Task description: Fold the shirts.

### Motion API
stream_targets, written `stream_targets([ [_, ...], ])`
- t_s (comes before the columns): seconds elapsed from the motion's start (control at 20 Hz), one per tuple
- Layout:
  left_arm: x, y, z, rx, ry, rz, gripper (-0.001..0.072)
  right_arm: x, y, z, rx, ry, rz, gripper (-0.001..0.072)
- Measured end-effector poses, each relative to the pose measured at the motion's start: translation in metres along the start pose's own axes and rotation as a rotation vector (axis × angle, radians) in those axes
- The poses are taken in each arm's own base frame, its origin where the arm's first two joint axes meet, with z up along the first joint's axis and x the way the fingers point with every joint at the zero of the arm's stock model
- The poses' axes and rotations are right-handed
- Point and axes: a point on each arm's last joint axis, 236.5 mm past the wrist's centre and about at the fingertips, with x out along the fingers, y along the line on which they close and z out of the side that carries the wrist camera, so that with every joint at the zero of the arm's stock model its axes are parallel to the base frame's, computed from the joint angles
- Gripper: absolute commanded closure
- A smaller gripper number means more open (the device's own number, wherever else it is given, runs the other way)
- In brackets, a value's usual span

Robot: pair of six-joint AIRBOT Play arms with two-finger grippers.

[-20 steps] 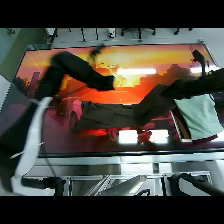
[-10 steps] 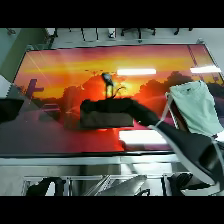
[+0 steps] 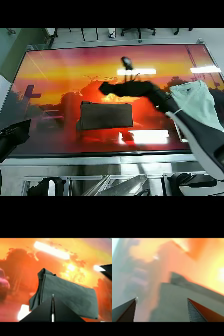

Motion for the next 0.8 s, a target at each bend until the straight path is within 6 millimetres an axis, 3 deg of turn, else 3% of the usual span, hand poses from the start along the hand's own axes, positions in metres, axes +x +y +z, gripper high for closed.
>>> stream_targets([
  [0.05,0.000,-0.001,-0.001,-0.004,-0.005,-0.005,0.0691,-0.020,-0.026,0.007,0.018,0.025,-0.039,0.0016],
  [0.15,0.000,-0.001,-0.002,-0.005,-0.006,-0.009,0.0691,-0.049,-0.080,-0.004,0.082,0.115,-0.117,0.0016],
  [0.25,0.001,-0.002,-0.002,-0.009,-0.009,-0.014,0.0691,-0.060,-0.124,-0.034,0.168,0.214,-0.171,0.0016],
  [0.35,0.001,-0.002,-0.003,-0.009,-0.009,-0.014,0.0691,-0.056,-0.153,-0.070,0.251,0.317,-0.190,0.0016],
  [0.55,0.001,-0.003,-0.003,-0.009,-0.008,-0.019,0.0691,-0.029,-0.173,-0.119,0.364,0.441,-0.124,0.0017],
  [0.75,0.001,-0.003,-0.006,-0.010,0.004,-0.020,0.0691,-0.005,-0.169,-0.140,0.394,0.481,-0.084,0.0038],
  [0.8,0.001,-0.003,-0.006,-0.010,0.005,-0.020,0.0691,0.000,-0.166,-0.143,0.394,0.483,-0.078,0.0278],
])
